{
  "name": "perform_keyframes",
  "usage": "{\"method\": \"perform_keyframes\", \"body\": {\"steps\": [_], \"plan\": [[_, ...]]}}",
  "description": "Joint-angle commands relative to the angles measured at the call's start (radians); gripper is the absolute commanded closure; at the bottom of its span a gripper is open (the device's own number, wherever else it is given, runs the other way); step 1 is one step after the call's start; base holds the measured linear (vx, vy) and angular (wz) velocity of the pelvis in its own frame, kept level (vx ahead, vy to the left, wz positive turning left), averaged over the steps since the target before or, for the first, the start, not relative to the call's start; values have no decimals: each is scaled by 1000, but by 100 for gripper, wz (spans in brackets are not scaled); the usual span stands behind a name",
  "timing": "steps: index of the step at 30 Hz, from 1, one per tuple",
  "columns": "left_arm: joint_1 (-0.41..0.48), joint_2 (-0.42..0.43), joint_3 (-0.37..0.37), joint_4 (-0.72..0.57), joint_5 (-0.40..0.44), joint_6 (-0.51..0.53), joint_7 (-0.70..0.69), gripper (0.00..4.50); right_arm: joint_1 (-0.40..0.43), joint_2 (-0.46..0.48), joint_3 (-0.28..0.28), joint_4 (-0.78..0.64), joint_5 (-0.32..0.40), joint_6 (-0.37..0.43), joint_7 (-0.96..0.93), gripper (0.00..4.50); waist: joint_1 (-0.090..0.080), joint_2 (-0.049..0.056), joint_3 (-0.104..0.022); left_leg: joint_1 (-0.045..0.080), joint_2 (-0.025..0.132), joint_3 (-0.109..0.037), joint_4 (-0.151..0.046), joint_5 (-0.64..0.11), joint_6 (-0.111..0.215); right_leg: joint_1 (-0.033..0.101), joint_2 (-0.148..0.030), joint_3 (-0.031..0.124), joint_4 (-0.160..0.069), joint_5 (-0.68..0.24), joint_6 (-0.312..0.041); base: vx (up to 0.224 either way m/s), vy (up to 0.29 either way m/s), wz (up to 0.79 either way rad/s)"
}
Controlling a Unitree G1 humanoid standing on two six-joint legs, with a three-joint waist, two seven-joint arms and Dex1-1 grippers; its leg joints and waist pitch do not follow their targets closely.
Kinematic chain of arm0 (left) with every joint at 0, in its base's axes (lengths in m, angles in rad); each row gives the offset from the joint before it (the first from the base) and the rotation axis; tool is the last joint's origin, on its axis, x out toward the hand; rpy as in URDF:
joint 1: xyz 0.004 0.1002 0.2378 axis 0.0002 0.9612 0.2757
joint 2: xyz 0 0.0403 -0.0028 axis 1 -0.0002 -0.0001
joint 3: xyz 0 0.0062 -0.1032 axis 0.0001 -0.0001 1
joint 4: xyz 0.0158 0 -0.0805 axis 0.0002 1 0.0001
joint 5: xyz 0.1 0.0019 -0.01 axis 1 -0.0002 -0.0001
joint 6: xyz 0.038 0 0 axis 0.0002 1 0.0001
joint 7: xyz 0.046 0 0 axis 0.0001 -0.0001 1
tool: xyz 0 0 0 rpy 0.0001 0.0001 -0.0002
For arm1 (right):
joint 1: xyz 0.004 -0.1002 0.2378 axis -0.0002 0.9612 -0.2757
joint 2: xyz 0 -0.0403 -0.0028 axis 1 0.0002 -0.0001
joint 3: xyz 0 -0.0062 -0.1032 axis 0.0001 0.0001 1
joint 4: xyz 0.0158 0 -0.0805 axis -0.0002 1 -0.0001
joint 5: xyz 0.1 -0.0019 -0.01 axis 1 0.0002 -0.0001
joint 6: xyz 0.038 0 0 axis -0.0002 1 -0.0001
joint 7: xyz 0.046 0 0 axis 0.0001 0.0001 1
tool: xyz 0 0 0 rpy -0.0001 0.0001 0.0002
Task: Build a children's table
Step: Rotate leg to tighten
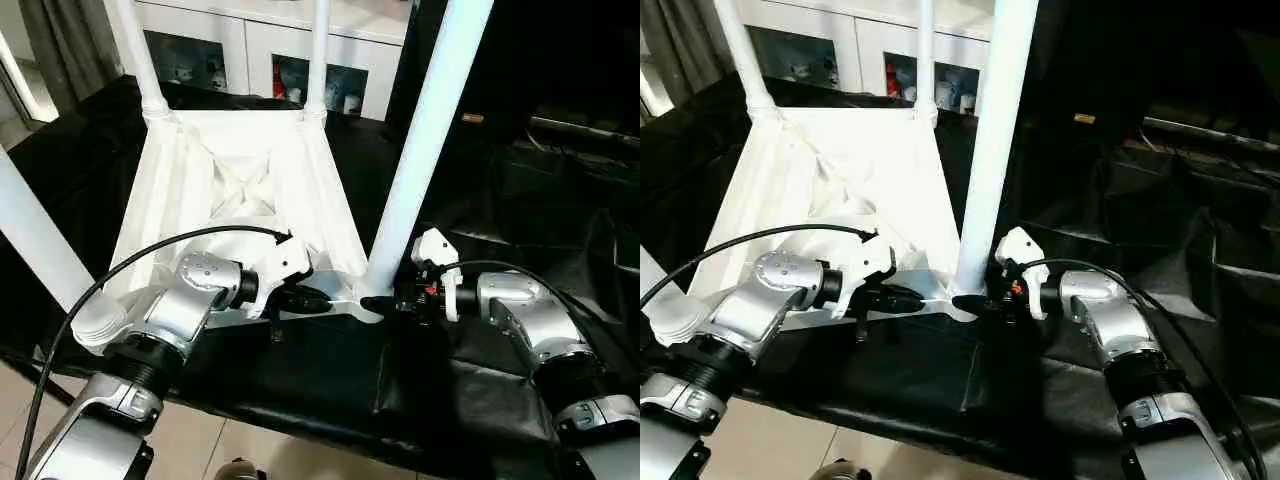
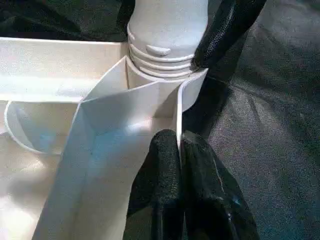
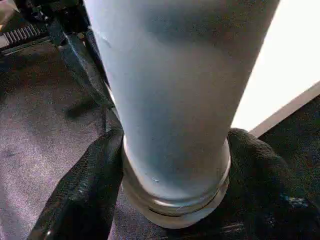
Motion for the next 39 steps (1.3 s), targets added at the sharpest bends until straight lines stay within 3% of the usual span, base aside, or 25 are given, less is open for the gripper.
{"method": "perform_keyframes", "body": {"steps": [1,3,6,7,9,13,14,17,22,24,28,31,35,39], "plan": [[-9,-26,5,-9,-12,10,24,450,9,25,-34,14,19,-11,-38,175,-4,-1,-70,16,67,-28,-69,-185,31,51,-81,63,-66,-182,-218,0,0,0],[-27,-51,19,34,5,6,97,450,1,51,-69,48,33,-9,-101,176,-6,-1,-69,17,66,-28,-70,-193,28,50,-82,63,-69,-193,-220,0,0,0],[-81,-123,53,161,36,16,283,450,-29,106,-139,140,54,-3,-257,176,-14,4,-64,21,63,-31,-74,-256,1,45,-83,62,-85,-313,-193,0,0,0],[-94,-141,62,190,40,22,327,450,-35,121,-151,158,55,1,-299,176,-15,-1,-64,23,61,-33,-74,-271,-14,47,-85,59,-89,-353,-178,0,0,0],[-138,-198,79,272,52,39,454,450,-44,185,-163,201,19,-1,-467,176,-21,2,-65,22,63,-36,-76,-271,-21,46,-86,61,-90,-346,-168,0,0,0],[-167,-235,80,324,68,34,538,450,-58,239,-179,249,-13,7,-639,176,-30,2,-70,18,59,-35,-74,-247,-16,49,-83,61,-85,-295,-172,0,0,0],[-201,-273,77,390,90,21,625,450,-85,288,-196,321,-39,-4,-811,176,-31,3,-69,20,59,-34,-75,-240,-13,45,-83,61,-86,-288,-175,0,0,0],[-228,-302,82,435,96,14,663,450,-119,329,-211,365,-43,-23,-900,176,-35,3,-70,21,59,-35,-76,-258,-19,47,-83,60,-88,-293,-172,0,0,0],[-238,-302,79,454,93,-18,641,450,-130,338,-206,360,-51,-78,-858,176,-32,1,-71,16,59,-32,-75,-238,10,52,-83,61,-82,-225,-183,0,0,0],[-232,-292,71,449,96,-49,612,450,-130,339,-227,341,-17,-107,-805,107,-30,2,-71,15,59,-32,-74,-236,21,54,-85,62,-83,-234,-180,0,0,0],[-219,-270,60,444,101,-81,570,450,-132,304,-220,312,-16,-150,-750,85,-31,-2,-71,13,60,-33,-75,-224,31,56,-85,60,-81,-228,-185,0,0,0],[-193,-234,45,418,105,-120,514,450,-126,244,-189,273,-23,-140,-616,59,-36,-2,-70,13,60,-32,-73,-226,37,56,-83,59,-82,-239,-187,0,0,0],[-165,-186,39,373,99,-131,437,450,-87,146,-116,192,-26,-111,-356,59,-33,-6,-67,11,64,-32,-73,-233,53,55,-83,60,-83,-256,-180,0,0,0],[-124,-131,24,294,70,-187,287,450,-50,62,-82,106,-7,-85,-170,59,-27,-8,-68,9,63,-32,-70,-213,72,57,-85,60,-79,-238,-190,0,0,0]]}}
